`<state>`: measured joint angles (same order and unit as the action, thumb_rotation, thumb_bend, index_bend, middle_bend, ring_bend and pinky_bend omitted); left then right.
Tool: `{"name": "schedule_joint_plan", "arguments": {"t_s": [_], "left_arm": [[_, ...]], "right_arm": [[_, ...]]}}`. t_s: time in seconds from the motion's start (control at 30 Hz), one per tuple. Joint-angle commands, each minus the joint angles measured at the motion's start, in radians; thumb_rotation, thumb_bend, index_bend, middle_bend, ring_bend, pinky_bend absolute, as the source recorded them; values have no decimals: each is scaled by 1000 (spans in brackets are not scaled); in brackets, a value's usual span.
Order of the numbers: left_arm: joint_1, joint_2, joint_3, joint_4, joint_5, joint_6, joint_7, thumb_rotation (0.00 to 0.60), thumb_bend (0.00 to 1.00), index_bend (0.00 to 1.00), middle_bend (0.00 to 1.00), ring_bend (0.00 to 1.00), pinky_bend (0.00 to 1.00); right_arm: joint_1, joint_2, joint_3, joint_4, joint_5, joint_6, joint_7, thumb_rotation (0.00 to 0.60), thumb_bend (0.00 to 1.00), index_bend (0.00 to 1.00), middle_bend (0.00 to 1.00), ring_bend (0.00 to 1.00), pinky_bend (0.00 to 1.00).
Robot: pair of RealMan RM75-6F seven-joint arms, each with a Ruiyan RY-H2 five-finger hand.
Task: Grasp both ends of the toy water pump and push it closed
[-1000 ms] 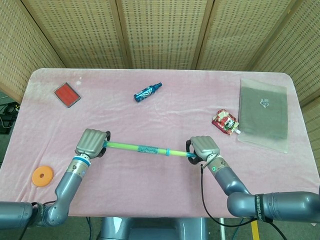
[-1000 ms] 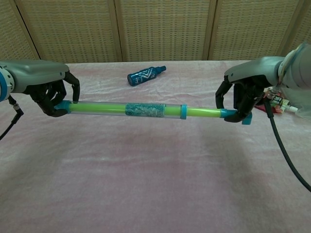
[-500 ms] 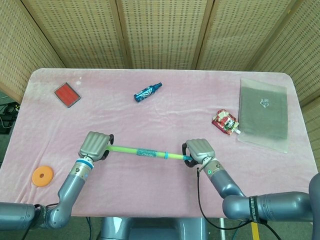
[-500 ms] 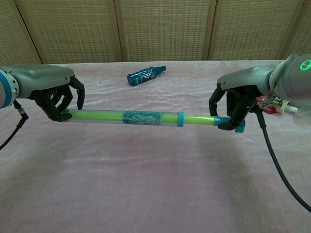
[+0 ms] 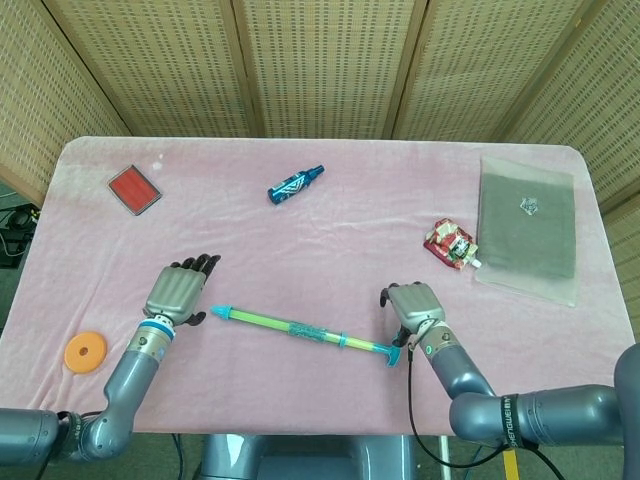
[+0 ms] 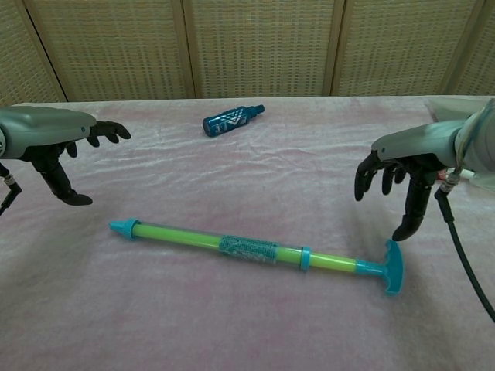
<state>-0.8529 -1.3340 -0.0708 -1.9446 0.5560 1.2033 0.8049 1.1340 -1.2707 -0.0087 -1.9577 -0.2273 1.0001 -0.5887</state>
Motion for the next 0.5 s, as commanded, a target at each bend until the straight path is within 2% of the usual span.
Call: {"name": "schedule_joint_plan", "arguments": {"t_s": [0.03,0.13,0.27,0.4,0.5], "left_arm": [[31,29,9,-24,53,0,-56,600,237,0,0,0,49],[70,50,18,-44,127,17,-123,600,236,0,0,0,33],[147,72,58,-65,289,72,-215,600,237,0,0,0,14],[239,75,129,-32,506,161,-295,600,237,0,0,0,3],[308,68,182,11,628,236,-325,600,237,0,0,0,0]], "right_arm": [[-25,12,-7,-10,-40,30,8,600,226,124,0,0,2],[-67,23,-15,-21,-125,85,30,600,225,118,0,0,0],[-169,29,-55,-43,-330,200,80,600,220,118,0,0,0],[-293,17,-116,-27,-555,317,153,600,216,113,0,0,0],[-386,-2,-172,21,-707,394,207,600,214,102,0,0,0]]}}
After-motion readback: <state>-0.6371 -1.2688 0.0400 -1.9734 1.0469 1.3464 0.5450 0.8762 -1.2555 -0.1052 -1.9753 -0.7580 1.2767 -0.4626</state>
